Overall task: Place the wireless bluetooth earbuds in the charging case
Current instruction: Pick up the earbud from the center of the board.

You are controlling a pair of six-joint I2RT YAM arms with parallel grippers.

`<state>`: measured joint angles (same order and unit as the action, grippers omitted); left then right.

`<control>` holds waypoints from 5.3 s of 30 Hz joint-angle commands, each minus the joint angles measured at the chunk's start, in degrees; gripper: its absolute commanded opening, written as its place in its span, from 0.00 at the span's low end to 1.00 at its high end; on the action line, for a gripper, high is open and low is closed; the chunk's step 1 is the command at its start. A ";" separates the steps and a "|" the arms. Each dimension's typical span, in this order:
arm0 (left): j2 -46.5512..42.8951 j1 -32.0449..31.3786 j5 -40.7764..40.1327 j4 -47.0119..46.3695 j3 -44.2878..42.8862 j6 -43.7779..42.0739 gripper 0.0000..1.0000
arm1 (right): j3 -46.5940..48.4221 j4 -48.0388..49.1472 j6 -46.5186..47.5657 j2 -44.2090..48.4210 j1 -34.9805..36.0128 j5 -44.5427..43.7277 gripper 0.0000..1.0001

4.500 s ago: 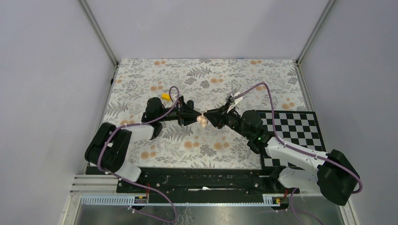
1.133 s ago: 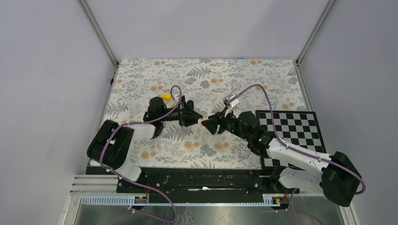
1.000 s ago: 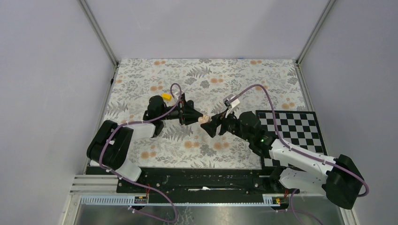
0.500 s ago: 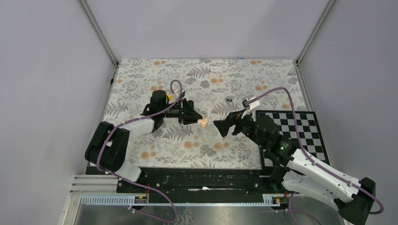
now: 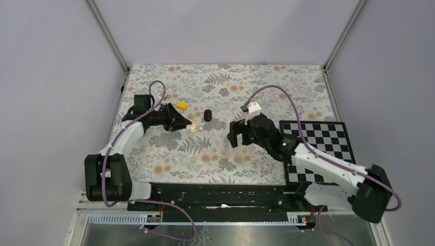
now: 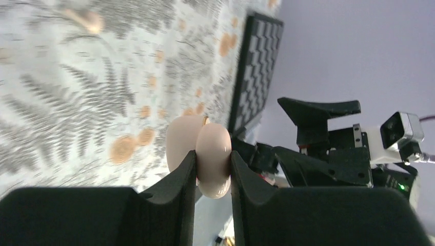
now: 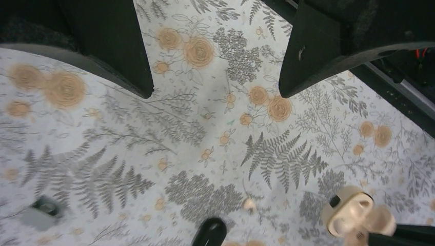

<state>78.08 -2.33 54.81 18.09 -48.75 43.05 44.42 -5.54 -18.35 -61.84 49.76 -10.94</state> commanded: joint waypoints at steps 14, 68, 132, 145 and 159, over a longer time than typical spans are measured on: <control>-14.51 4.01 -23.76 12.68 -0.15 -11.37 0.00 | 27.19 7.56 -4.05 -43.87 0.35 3.23 0.83; -13.41 4.29 -25.00 16.16 1.36 -13.52 0.00 | 30.10 1.95 1.00 -51.26 5.35 -8.16 0.22; -4.62 -7.33 -26.17 12.34 -4.85 -12.44 0.00 | -1.29 -2.73 -23.58 -17.41 6.11 -3.33 0.63; -6.59 -7.34 -25.11 11.49 -2.22 -12.11 0.00 | 5.71 -11.90 -44.71 -25.82 14.53 -13.81 0.57; -7.04 -7.33 -24.58 11.78 -1.69 -13.26 0.00 | 7.81 -11.70 -46.49 -30.47 14.75 -13.32 0.35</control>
<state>72.44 -9.45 29.52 31.53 -50.13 31.05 50.46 -16.10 -62.92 -91.90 64.14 -21.98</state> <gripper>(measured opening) 0.270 0.352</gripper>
